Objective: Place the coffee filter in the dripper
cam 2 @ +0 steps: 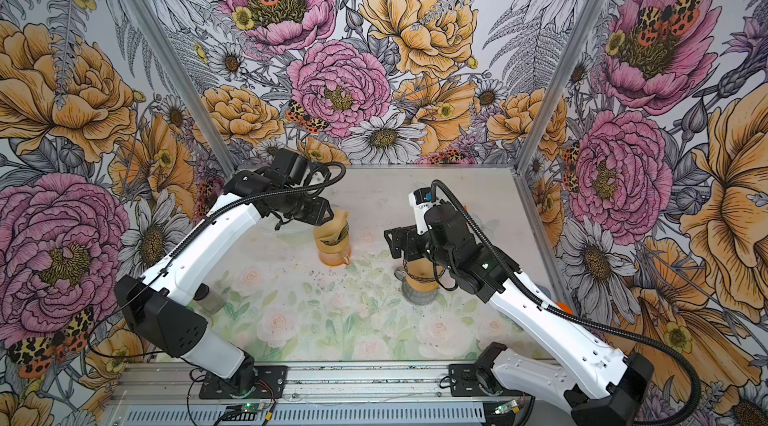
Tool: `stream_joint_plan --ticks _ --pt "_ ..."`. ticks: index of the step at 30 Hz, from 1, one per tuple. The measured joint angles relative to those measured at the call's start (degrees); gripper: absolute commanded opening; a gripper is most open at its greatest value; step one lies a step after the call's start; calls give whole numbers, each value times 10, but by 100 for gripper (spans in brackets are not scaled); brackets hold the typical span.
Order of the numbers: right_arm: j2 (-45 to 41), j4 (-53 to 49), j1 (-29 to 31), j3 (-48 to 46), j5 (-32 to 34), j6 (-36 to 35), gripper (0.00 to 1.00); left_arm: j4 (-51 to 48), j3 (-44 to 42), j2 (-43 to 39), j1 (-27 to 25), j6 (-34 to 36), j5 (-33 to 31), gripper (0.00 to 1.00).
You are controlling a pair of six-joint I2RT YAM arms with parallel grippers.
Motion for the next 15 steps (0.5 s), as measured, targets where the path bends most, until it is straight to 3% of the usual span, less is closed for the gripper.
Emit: stream_joint_plan --ticks 15 --pt "-3 4 0 -9 -6 0 90 1 0 41 4 19 2 17"
